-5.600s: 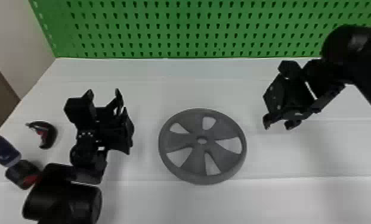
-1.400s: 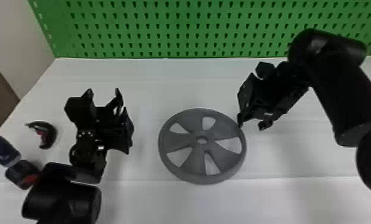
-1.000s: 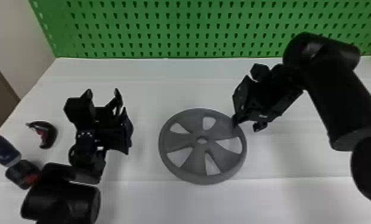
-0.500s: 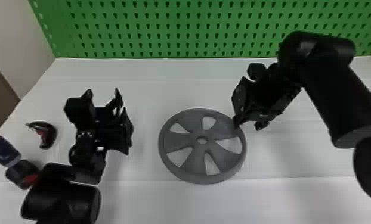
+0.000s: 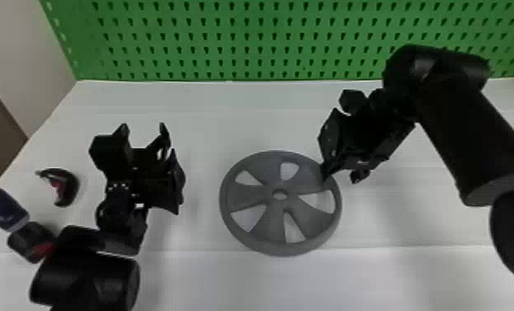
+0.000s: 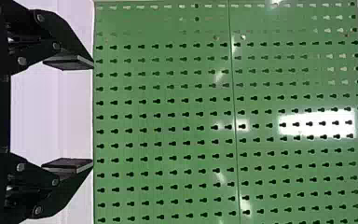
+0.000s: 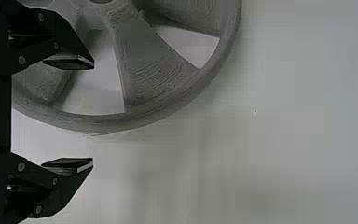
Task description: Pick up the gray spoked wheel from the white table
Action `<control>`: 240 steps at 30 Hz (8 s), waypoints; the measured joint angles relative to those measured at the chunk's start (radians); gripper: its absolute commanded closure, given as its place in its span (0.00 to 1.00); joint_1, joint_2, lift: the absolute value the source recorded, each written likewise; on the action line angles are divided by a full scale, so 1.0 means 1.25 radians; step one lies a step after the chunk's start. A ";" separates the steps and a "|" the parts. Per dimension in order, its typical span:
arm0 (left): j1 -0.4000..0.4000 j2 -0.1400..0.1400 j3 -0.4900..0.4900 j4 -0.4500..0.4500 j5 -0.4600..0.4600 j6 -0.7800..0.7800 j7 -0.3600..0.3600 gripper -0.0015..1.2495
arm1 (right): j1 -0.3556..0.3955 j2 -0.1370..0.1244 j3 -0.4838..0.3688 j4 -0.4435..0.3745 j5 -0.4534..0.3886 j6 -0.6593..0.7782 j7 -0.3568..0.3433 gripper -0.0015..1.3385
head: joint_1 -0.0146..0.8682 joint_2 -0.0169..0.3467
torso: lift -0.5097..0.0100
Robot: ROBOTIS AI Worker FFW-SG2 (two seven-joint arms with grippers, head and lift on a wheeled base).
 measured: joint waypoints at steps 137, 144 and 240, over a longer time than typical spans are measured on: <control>-0.004 0.001 0.002 0.000 0.000 0.000 0.000 0.40 | 0.014 0.008 -0.015 -0.056 0.077 -0.006 0.000 0.82 | 0.89 0.17 | 0.79; -0.002 0.001 0.003 0.000 0.000 -0.001 0.000 0.40 | 0.009 0.000 -0.037 -0.133 0.093 -0.003 0.000 0.82 | 0.89 0.17 | 0.79; 0.005 0.001 0.046 -0.022 0.105 0.048 -0.182 0.40 | 0.624 0.067 -0.230 -0.465 0.372 -1.302 0.074 0.82 | 0.89 0.17 | 0.79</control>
